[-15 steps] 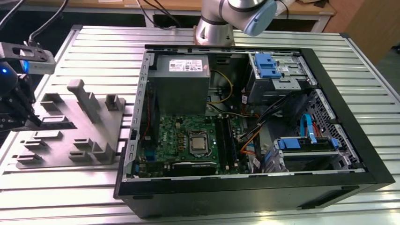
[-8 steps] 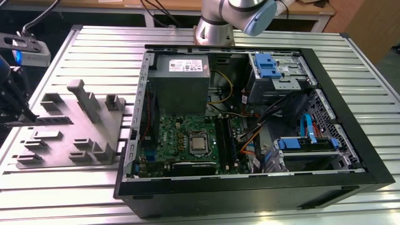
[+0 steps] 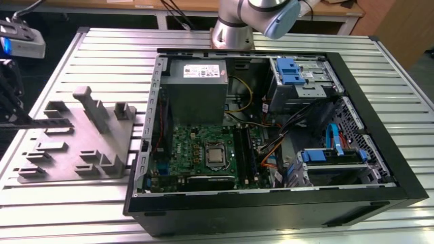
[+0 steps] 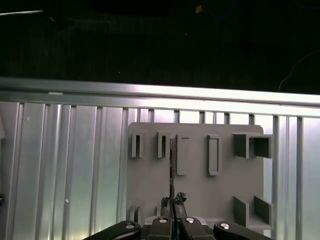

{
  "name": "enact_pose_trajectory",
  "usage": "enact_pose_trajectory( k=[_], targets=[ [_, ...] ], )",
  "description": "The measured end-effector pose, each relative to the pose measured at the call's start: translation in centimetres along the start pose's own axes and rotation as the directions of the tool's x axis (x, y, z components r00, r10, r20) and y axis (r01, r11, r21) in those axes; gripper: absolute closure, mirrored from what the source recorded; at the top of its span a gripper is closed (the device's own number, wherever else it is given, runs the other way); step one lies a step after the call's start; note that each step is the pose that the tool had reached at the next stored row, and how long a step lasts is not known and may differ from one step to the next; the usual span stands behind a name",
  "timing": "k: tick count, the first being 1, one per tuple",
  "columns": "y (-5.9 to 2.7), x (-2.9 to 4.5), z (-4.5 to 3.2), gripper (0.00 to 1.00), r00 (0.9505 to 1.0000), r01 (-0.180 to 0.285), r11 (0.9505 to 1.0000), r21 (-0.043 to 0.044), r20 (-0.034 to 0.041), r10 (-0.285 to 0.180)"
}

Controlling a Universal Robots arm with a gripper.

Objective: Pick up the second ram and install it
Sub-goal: 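Pick up the second ram and move it above second insertion slot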

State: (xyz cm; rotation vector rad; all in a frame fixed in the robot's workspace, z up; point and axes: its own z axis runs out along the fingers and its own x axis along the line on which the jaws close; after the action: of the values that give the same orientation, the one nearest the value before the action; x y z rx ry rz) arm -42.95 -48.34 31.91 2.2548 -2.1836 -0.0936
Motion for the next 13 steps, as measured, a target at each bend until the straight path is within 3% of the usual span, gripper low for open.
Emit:
enact_pose_trajectory(
  k=[7,8,13],
  targets=[
    [0.12,-0.12,-2.81,0.88,1.0000,0.000,1.0000,0.0001,0.0003,0.000],
    [0.17,-0.17,-3.97,0.88,1.0000,-0.001,1.0000,0.0001,0.0003,0.001],
    [0.26,-0.26,-6.16,0.88,1.0000,-0.002,1.0000,0.0001,0.0002,0.002]
  ],
)
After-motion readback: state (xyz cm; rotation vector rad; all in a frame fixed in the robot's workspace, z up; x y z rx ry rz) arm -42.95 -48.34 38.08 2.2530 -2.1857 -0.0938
